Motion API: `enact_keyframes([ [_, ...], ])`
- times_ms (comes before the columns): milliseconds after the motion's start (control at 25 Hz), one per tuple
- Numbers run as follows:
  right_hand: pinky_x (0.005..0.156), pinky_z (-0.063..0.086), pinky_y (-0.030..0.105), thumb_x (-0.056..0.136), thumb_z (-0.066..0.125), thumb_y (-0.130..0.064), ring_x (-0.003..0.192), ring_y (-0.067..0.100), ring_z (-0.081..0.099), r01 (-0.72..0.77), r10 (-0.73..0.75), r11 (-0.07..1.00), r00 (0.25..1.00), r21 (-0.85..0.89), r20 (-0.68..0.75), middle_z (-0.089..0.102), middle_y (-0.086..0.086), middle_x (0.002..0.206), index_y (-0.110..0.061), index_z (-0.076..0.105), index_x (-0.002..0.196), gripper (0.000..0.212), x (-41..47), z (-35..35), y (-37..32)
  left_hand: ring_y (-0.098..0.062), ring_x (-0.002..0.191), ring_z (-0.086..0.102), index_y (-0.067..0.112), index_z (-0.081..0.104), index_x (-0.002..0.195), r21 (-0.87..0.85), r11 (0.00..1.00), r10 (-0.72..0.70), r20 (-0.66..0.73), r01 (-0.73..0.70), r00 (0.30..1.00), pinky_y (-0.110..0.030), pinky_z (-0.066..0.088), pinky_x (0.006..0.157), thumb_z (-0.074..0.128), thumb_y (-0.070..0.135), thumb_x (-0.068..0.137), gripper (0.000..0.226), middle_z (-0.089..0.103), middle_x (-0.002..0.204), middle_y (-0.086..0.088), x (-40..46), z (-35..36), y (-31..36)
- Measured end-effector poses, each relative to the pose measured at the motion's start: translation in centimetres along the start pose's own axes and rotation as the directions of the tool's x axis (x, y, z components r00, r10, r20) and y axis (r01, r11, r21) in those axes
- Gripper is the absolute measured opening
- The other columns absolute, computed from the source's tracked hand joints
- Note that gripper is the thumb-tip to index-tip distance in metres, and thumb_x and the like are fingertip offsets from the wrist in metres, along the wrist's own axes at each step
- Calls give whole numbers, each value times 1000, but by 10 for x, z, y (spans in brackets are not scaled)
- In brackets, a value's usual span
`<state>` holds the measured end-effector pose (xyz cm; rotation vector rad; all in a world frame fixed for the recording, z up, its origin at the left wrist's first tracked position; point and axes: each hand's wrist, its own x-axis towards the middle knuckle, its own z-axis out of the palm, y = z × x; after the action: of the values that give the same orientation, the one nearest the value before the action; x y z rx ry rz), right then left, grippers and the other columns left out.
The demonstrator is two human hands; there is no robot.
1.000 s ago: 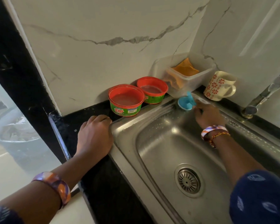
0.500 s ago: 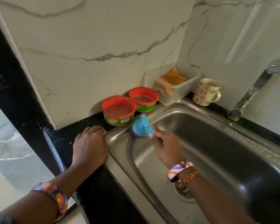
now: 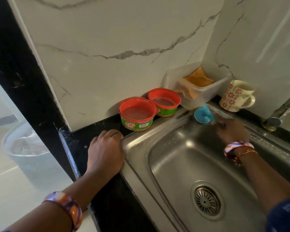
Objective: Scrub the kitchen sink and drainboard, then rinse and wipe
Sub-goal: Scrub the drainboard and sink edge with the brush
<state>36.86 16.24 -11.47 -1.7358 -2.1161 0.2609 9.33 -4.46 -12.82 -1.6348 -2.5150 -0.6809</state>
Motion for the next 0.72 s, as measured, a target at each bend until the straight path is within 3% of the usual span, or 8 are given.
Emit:
enact_keyframes([
  [80, 92, 44, 46, 95, 49, -30, 111, 41, 56, -170, 167, 985, 980, -20, -104, 59, 21, 125, -14, 56, 128, 37, 14, -7, 7, -25, 105, 59, 13, 70, 106, 3, 1000, 2, 6, -2, 1000, -39, 46, 86, 62, 9, 81, 27, 67, 113, -3, 0, 0, 0],
  [160, 91, 44, 45, 96, 48, -29, 111, 42, 55, -262, 262, 965, 958, 22, -120, 58, 23, 123, -8, 56, 125, 37, 26, -11, -4, -25, 108, 57, 13, 69, 109, 7, 1000, -6, 14, 6, 1000, -38, 44, 89, 60, 11, 83, 28, 65, 116, -2, 1, -1, 1],
  [360, 94, 45, 40, 96, 43, -22, 116, 37, 56, -170, 186, 958, 981, 231, -52, 60, 18, 126, -15, 55, 129, 36, -28, 21, -59, -26, 104, 60, 12, 71, 104, 21, 1000, -8, 2, 8, 1000, -39, 46, 85, 63, 7, 79, 27, 68, 111, -3, 0, 0, 1],
  [560, 78, 51, 35, 95, 50, -23, 101, 29, 65, 159, -168, 929, 986, 336, -1, 69, 9, 113, -23, 52, 133, 39, -120, 32, -108, -30, 105, 59, 10, 72, 102, 22, 1000, -9, 2, 8, 1000, -41, 45, 85, 63, 6, 78, 26, 68, 111, -6, 2, 2, -1],
  [640, 82, 54, 35, 94, 52, -24, 99, 23, 67, 247, -343, 832, 933, 497, 110, 68, 8, 116, -19, 53, 132, 39, -133, 29, -118, -31, 106, 58, 10, 71, 104, 24, 1000, -15, 5, 14, 1000, -41, 45, 86, 63, 7, 79, 26, 67, 112, -7, 1, 0, -2],
  [720, 69, 54, 30, 93, 53, -27, 76, 10, 67, 339, -496, 765, 852, 548, 165, 72, 4, 102, -20, 54, 131, 39, -135, 27, -120, -32, 105, 58, 9, 71, 105, 27, 1000, -15, 1, 15, 1000, -40, 46, 84, 63, 6, 79, 27, 67, 113, -8, 0, -1, 0],
])
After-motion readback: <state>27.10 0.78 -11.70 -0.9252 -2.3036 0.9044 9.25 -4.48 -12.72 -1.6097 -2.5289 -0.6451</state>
